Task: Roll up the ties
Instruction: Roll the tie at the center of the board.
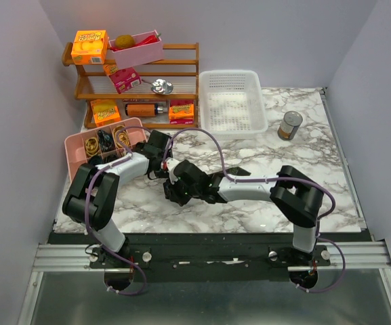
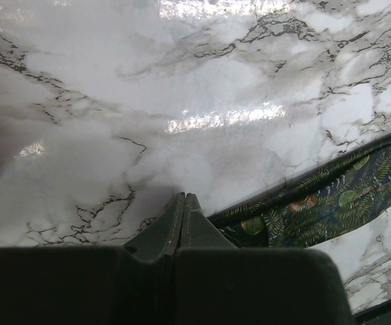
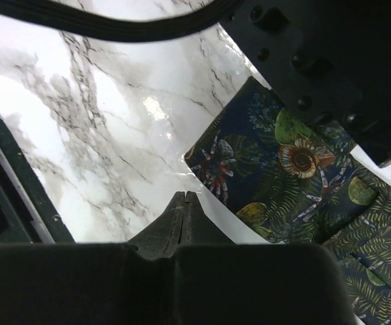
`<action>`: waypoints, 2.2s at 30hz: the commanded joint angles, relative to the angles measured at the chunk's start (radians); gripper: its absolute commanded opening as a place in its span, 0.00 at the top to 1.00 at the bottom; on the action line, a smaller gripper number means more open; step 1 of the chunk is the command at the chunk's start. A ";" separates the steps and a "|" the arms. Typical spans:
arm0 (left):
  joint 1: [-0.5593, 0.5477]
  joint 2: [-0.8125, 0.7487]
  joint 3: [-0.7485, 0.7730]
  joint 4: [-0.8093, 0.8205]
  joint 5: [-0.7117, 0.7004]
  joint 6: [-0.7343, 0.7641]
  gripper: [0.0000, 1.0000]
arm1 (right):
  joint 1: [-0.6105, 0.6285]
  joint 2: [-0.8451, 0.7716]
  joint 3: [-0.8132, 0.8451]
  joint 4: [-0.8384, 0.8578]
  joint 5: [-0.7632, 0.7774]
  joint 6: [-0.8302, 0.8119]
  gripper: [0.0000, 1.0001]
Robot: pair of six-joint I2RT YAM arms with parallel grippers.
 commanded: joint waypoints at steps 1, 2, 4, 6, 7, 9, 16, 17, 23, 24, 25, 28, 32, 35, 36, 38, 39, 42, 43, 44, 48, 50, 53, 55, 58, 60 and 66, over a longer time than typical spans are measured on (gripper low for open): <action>0.007 0.011 0.003 -0.031 -0.011 0.008 1.00 | 0.015 0.034 0.039 -0.031 0.060 -0.030 0.99; 0.007 0.014 0.003 -0.031 -0.008 0.007 1.00 | 0.017 0.042 0.043 -0.031 0.069 -0.033 0.99; 0.007 0.017 0.003 -0.034 -0.005 0.007 1.00 | 0.023 0.054 0.047 -0.065 0.073 -0.044 0.99; 0.007 0.023 0.005 -0.039 -0.003 0.007 1.00 | 0.027 0.063 0.051 -0.074 0.115 -0.055 0.99; 0.007 0.025 0.005 -0.040 0.000 0.007 1.00 | 0.029 0.067 0.054 -0.080 0.122 -0.053 0.99; 0.007 0.029 0.006 -0.040 0.006 0.007 1.00 | 0.029 0.076 0.060 -0.084 0.129 -0.059 0.99; 0.007 0.034 0.015 -0.056 0.021 0.011 1.00 | 0.043 0.100 0.083 -0.110 0.179 -0.072 0.99; 0.007 0.032 0.017 -0.060 0.024 0.014 1.00 | 0.043 0.100 0.085 -0.111 0.191 -0.069 0.99; 0.007 0.028 0.021 -0.093 0.056 0.022 1.00 | 0.044 0.123 0.109 -0.131 0.228 -0.061 0.99; 0.007 0.025 0.021 -0.094 0.060 0.022 1.00 | 0.044 0.126 0.112 -0.134 0.234 -0.058 1.00; 0.007 0.020 0.020 -0.102 0.060 0.022 1.00 | 0.044 0.132 0.116 -0.140 0.238 -0.056 0.99; 0.007 0.006 0.012 -0.106 0.080 0.021 1.00 | 0.044 0.140 0.128 -0.150 0.242 -0.056 0.99; 0.006 0.002 0.002 -0.113 0.103 0.016 1.00 | 0.044 0.146 0.136 -0.156 0.251 -0.053 0.99; 0.004 0.008 -0.009 -0.114 0.118 0.015 1.00 | 0.044 0.149 0.142 -0.160 0.264 -0.047 0.99; 0.001 0.014 -0.012 -0.114 0.121 0.015 1.00 | 0.044 0.149 0.143 -0.163 0.265 -0.047 0.99; -0.002 0.017 -0.020 -0.117 0.126 0.015 1.00 | 0.044 0.152 0.145 -0.165 0.270 -0.046 0.99; -0.003 0.018 -0.023 -0.120 0.126 0.015 1.00 | 0.044 0.151 0.146 -0.166 0.270 -0.046 0.99; -0.006 0.015 -0.029 -0.134 0.106 0.013 1.00 | 0.044 0.146 0.146 -0.170 0.279 -0.044 0.99; -0.006 0.014 -0.029 -0.151 0.095 0.011 1.00 | 0.044 0.145 0.146 -0.171 0.282 -0.043 0.99; -0.006 0.014 -0.029 -0.157 0.084 0.011 1.00 | 0.044 0.143 0.146 -0.171 0.285 -0.043 0.99; -0.006 0.015 -0.031 -0.166 0.070 0.022 1.00 | 0.044 0.139 0.146 -0.171 0.284 -0.044 1.00; -0.006 0.020 -0.023 -0.174 0.055 0.028 1.00 | 0.044 0.133 0.145 -0.171 0.277 -0.044 0.99; -0.006 0.017 -0.002 -0.200 0.000 0.031 1.00 | 0.044 0.114 0.132 -0.170 0.264 -0.047 0.99; -0.006 0.011 0.032 -0.224 -0.058 0.039 1.00 | 0.044 0.088 0.116 -0.168 0.245 -0.052 0.99; -0.006 -0.006 0.086 -0.254 -0.135 0.045 0.99 | 0.047 0.042 0.090 -0.165 0.207 -0.056 0.99; -0.006 -0.024 0.121 -0.261 -0.195 0.048 0.87 | 0.054 0.019 0.074 -0.166 0.192 -0.061 0.99; -0.005 -0.077 0.178 -0.238 -0.305 0.050 0.39 | 0.054 -0.090 0.020 -0.163 0.146 -0.063 0.99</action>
